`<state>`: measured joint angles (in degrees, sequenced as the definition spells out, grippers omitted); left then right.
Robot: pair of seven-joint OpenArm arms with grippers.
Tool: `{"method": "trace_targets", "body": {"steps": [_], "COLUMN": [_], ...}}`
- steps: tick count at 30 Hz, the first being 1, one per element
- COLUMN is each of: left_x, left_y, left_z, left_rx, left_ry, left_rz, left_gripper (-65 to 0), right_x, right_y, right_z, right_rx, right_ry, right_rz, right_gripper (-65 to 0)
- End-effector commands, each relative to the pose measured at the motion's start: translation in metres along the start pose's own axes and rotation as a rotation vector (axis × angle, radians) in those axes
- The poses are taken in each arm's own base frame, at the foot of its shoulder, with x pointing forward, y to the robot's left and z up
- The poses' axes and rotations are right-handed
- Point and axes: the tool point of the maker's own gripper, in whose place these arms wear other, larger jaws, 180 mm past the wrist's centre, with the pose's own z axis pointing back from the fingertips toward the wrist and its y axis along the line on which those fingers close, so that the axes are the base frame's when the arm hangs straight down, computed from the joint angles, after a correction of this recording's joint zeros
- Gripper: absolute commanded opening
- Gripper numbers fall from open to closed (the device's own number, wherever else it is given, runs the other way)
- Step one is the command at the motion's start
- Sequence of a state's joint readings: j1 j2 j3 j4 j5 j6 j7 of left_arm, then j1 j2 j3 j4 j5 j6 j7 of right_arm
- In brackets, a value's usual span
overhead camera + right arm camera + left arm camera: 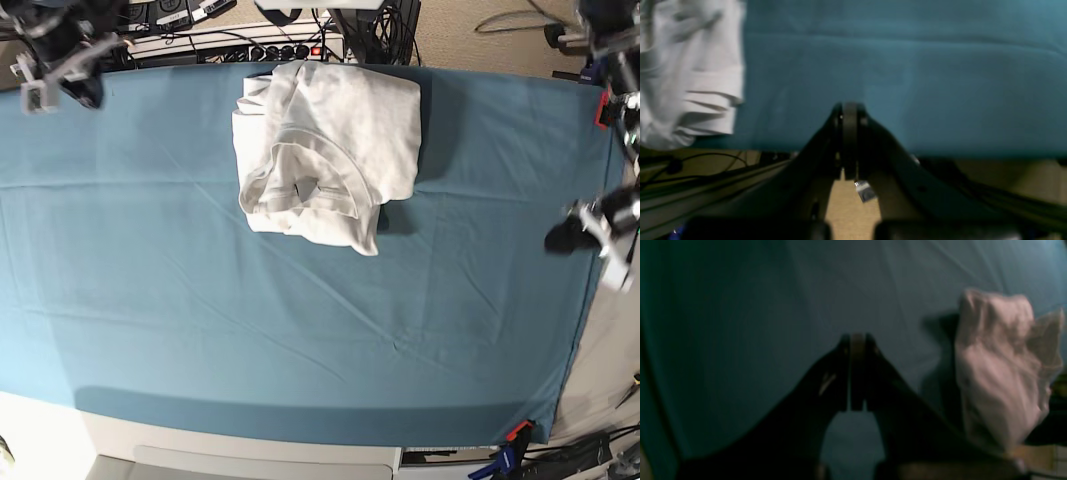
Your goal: Fold the T-shirt properly
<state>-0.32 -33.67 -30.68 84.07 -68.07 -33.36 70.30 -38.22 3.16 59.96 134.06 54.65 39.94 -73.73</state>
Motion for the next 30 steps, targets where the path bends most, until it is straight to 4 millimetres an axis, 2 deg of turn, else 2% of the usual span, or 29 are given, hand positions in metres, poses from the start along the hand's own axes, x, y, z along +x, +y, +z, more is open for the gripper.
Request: {"method": "trace_targets", "body": {"steps": [1,5,8,10,14,18,21,25,30], "left_x": [0.004,-0.059,-0.102,-0.124,-0.172,-0.216,-0.238,-0.269,-0.304], "left_y": [-0.004,-0.018,-0.040,-0.058,-0.082,-0.096,-0.105,-0.125,-0.165], "left_z": [0.013,0.034,0.048,0.056,0.070,0.086,0.098,0.109,0.103], "left_rx": [-0.018,-0.064,-0.109,-0.150,-0.171,-0.173,-0.170,-0.200,-0.324], "left_ry": [-0.033,0.035,0.087,0.112,0.223,0.325,0.371,0.454,0.555], "left_rz": [-0.017,0.068,0.105,0.133,0.182,0.267,0.322,0.388,0.467], "left_gripper": [-65.0,-65.0,-65.0,-65.0,-65.0,-65.0,-65.0,-65.0,-65.0], "right_x": [0.007,-0.009,-0.015,-0.019,-0.026,-0.036,-0.074,-0.141,-0.218], "right_y": [0.001,0.005,0.008,0.009,0.012,0.034,0.039,0.044,0.045], "right_z": [0.006,0.014,0.017,0.019,0.021,0.015,-0.002,-0.023,-0.039], "right_rx": [0.010,0.032,0.050,0.051,0.066,0.165,0.252,0.357,0.411], "right_ry": [-0.027,0.035,0.057,0.074,0.103,0.130,0.220,0.386,0.574], "right_rz": [0.014,0.001,-0.006,-0.006,-0.005,-0.026,-0.150,-0.325,-0.535], "right_gripper": [-65.0,-65.0,-65.0,-65.0,-65.0,-65.0,-65.0,-65.0,-65.0]}}
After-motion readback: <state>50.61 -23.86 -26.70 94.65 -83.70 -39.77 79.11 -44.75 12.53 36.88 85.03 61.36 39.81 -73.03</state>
